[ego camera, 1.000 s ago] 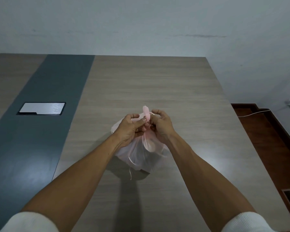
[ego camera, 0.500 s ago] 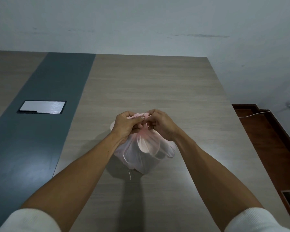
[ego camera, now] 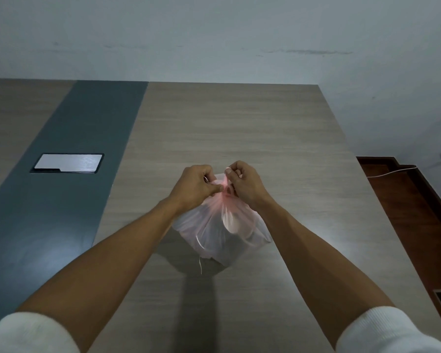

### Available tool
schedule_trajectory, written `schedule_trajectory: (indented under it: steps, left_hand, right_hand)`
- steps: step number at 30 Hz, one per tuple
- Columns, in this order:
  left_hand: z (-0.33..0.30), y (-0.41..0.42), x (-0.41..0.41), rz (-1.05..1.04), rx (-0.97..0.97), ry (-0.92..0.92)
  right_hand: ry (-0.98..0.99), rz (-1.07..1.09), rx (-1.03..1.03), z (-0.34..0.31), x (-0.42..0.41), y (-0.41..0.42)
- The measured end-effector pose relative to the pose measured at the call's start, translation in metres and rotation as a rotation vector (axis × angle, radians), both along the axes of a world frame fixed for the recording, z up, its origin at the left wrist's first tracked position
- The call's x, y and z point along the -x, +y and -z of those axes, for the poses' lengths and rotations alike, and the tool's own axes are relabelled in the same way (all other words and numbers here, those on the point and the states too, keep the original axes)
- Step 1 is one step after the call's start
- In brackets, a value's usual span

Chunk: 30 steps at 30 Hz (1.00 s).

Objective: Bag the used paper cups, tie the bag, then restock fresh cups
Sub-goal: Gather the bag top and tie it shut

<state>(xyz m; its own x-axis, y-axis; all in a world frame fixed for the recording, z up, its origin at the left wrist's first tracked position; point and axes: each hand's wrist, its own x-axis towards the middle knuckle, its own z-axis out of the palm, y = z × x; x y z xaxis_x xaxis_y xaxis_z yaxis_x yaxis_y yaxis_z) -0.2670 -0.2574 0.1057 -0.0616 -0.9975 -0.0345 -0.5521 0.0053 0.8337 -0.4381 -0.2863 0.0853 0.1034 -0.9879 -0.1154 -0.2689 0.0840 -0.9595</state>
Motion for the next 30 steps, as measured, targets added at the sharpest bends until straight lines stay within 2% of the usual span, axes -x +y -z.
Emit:
schedule_trajectory:
  steps: [5,10,13,15,18,20,21,22,24,28,30]
  left_hand:
    - [0.012,0.003,0.006,-0.105,-0.073,0.175]
    - [0.012,0.003,0.01,-0.108,-0.051,0.179]
    - [0.013,0.006,0.012,-0.086,0.158,0.03]
    - [0.018,0.01,0.012,0.017,0.347,-0.101]
    - [0.022,0.019,0.013,0.103,0.592,-0.399]
    - [0.023,0.019,0.012,0.066,0.601,-0.557]
    - [0.022,0.018,0.012,0.019,0.524,-0.527]
    - [0.019,0.016,0.012,-0.036,0.393,-0.402]
    - [0.014,0.007,0.006,-0.061,0.062,-0.022]
    - [-0.002,0.003,0.004,0.027,-0.256,0.481]
    - [-0.001,0.002,0.006,0.03,-0.383,0.645]
  right_hand:
    - [-0.02,-0.007,0.016,0.004,-0.001,0.0]
    - [-0.008,-0.03,0.057,0.004,-0.001,0.002]
    - [0.079,-0.001,0.083,0.005,0.0,-0.002]
    - [0.139,0.02,0.081,0.005,-0.002,-0.004]
    - [0.168,0.029,0.022,0.005,-0.006,-0.007]
    - [0.207,0.001,0.036,0.003,-0.006,-0.007]
    - [0.234,-0.023,0.053,0.002,-0.005,-0.007]
    - [0.252,-0.05,0.07,0.0,-0.004,-0.005]
    - [0.27,-0.096,0.114,0.001,-0.004,-0.002]
    - [0.276,-0.125,0.113,0.006,-0.001,0.001]
    - [0.205,-0.091,0.066,0.01,0.003,0.002]
